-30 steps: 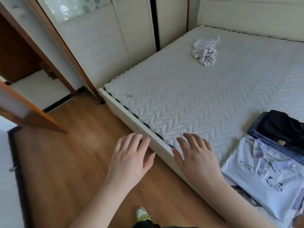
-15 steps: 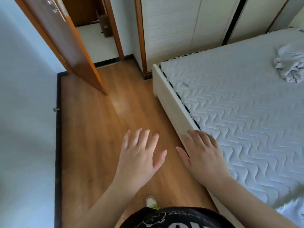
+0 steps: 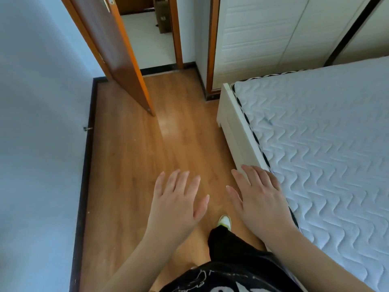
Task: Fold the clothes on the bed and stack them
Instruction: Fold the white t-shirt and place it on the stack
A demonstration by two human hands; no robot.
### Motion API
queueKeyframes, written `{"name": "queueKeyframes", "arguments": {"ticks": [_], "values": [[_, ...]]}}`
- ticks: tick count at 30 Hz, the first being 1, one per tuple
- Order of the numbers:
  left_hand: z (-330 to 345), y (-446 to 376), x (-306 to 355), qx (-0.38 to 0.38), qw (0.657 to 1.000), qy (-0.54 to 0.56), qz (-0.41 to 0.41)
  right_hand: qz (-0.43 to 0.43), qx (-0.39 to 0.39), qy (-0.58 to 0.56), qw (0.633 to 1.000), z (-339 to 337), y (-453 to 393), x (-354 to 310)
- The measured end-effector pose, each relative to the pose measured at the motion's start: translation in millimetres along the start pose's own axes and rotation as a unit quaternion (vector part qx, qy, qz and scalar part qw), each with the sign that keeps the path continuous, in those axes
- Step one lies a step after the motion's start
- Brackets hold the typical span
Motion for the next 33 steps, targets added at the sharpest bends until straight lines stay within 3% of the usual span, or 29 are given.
{"name": "queueKeyframes", "arguments": {"ticks": [9, 16, 27, 33], "values": [[-7, -132, -30, 0.004, 0.999, -0.025, -0.030, -0.041, -0.040, -0.027, 0.998, 49, -136, 50], [-16, -210, -89, 0.032, 0.998, -0.010, -0.061, -0.079, -0.054, -0.051, 0.994, 85, -244, 27], [-17, -369, -228, 0.032, 0.999, -0.011, 0.011, -0.063, -0.104, -0.020, 0.992, 158, -413, -22], [-25, -461, -255, 0.026, 0.998, -0.020, 0.061, -0.016, -0.121, -0.003, 0.993, 176, -482, -16]]}}
Point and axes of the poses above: each hand's wrist, its own y-axis away from the middle knuckle, its own z-axis out of the palm, x = y × z, the point moved 7 cm from there along -y, towards the middle knuckle, and after that the axes turned 2 degrees about x, right-handed, at the moved point
